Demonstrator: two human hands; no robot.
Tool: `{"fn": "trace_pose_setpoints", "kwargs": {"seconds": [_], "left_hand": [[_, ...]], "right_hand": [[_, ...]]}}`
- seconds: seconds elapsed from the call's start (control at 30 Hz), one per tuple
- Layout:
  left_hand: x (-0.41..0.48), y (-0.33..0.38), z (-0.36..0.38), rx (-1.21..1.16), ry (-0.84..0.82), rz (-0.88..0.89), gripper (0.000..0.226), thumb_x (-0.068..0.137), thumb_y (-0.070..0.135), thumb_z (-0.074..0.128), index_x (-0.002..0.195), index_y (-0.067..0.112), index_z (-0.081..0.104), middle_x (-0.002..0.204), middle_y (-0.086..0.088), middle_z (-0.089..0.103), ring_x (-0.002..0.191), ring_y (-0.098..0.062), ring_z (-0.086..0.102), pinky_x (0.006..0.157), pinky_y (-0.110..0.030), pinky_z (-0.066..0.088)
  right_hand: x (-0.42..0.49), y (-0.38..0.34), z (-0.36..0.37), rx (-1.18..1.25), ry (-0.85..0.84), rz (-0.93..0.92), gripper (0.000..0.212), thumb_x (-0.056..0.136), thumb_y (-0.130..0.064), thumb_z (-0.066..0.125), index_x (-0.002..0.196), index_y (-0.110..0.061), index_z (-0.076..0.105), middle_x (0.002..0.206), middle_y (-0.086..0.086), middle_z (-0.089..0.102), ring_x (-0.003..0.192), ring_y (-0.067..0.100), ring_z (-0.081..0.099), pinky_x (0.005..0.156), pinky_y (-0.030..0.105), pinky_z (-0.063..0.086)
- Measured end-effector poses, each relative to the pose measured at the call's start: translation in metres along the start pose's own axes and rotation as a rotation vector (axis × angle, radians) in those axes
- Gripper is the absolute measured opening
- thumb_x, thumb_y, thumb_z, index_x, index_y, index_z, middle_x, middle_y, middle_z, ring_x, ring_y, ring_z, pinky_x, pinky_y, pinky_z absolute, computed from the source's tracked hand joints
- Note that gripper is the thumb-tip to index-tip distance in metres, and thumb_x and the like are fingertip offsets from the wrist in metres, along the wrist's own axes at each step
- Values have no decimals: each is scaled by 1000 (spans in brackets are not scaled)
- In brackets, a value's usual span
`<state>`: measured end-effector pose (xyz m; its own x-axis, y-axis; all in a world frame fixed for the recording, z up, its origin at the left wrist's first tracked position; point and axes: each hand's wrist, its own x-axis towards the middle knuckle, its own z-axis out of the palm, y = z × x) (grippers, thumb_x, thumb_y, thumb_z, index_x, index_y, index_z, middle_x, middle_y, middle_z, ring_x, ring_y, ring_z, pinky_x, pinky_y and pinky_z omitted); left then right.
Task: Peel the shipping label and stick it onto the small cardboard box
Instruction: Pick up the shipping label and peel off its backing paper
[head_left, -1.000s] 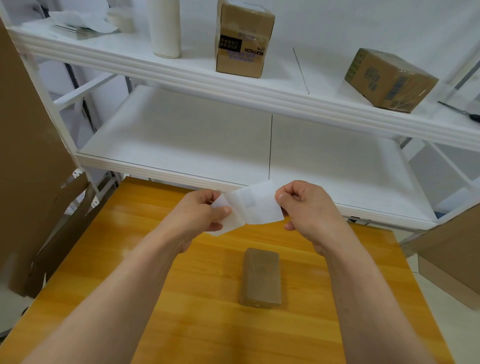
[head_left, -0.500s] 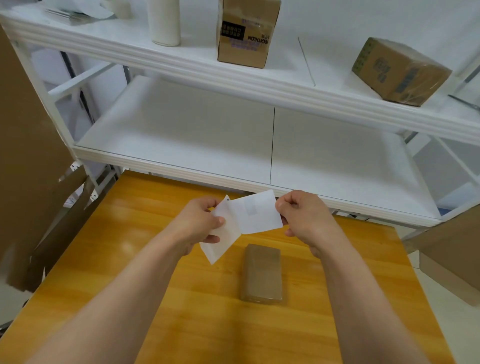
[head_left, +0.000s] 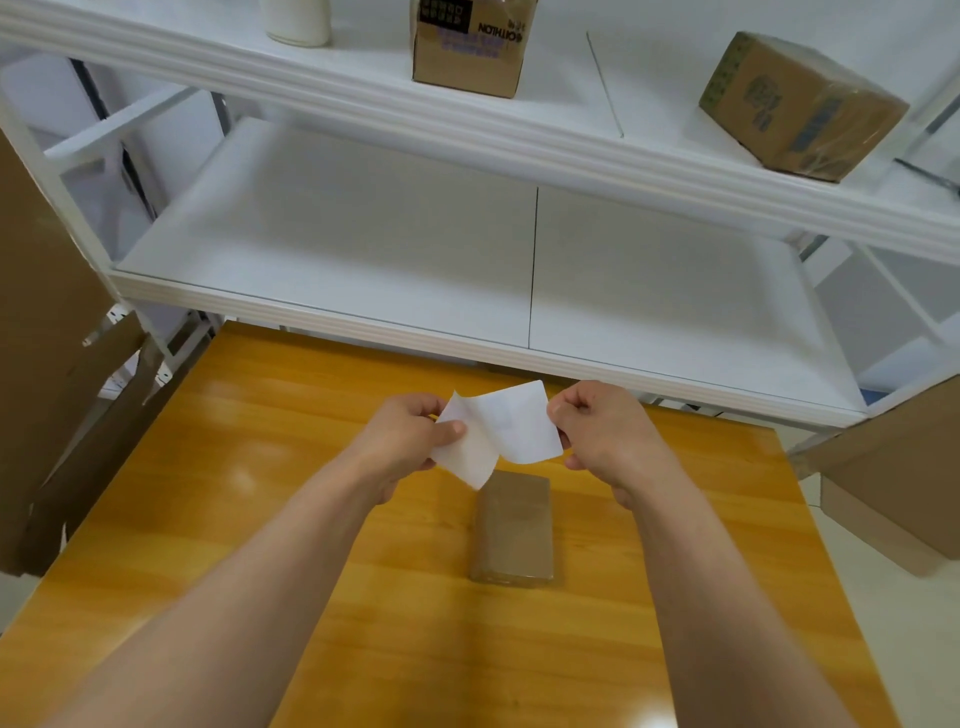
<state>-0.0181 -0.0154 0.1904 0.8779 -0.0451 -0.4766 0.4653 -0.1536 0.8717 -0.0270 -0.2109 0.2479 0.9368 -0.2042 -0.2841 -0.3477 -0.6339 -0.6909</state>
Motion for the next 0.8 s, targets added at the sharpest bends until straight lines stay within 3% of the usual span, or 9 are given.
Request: {"fn": "trace_pose_setpoints", "kwargs": {"seconds": [0.2, 0.33, 0.43, 0.63, 0.8], "left_hand": [[10, -6, 3, 82, 16, -1, 17, 96, 10, 61, 110, 9, 71, 104, -7, 70, 84, -15, 59, 63, -26, 43], [16, -13, 5, 102, 12, -29, 17, 95, 6, 60, 108, 8, 71, 109, -8, 69, 96, -22, 59, 77, -32, 41], [20, -19, 7, 115, 14, -51, 18, 95, 5, 60, 109, 8, 71, 110, -10, 70, 100, -27, 61, 79, -36, 44], [29, -34, 7, 130, 42, -102, 5, 92, 8, 65, 95, 11, 68, 100, -13, 70, 88, -28, 63, 68, -34, 48], [32, -42, 7, 112, 43, -135, 8, 91, 15, 69, 97, 10, 67, 100, -11, 71, 86, -28, 66, 62, -32, 49]], "right_hand": [[5, 7, -4, 3, 32, 30, 17, 102, -23, 51, 96, -17, 66, 87, -5, 62, 72, 14, 60, 75, 38, 60], [7, 12, -6, 12, 43, 63, 18, 103, -24, 50, 97, -17, 65, 92, -3, 62, 69, 13, 61, 75, 36, 61], [9, 15, -6, 16, 55, 90, 17, 103, -25, 49, 99, -18, 65, 96, 0, 63, 66, 13, 63, 72, 34, 61], [13, 21, -2, -15, 83, 119, 19, 102, -22, 49, 95, -17, 66, 96, 5, 67, 71, 16, 62, 80, 43, 63], [17, 24, 4, -13, 67, 136, 19, 101, -19, 51, 93, -12, 66, 97, 10, 68, 73, 18, 60, 79, 43, 61]]}}
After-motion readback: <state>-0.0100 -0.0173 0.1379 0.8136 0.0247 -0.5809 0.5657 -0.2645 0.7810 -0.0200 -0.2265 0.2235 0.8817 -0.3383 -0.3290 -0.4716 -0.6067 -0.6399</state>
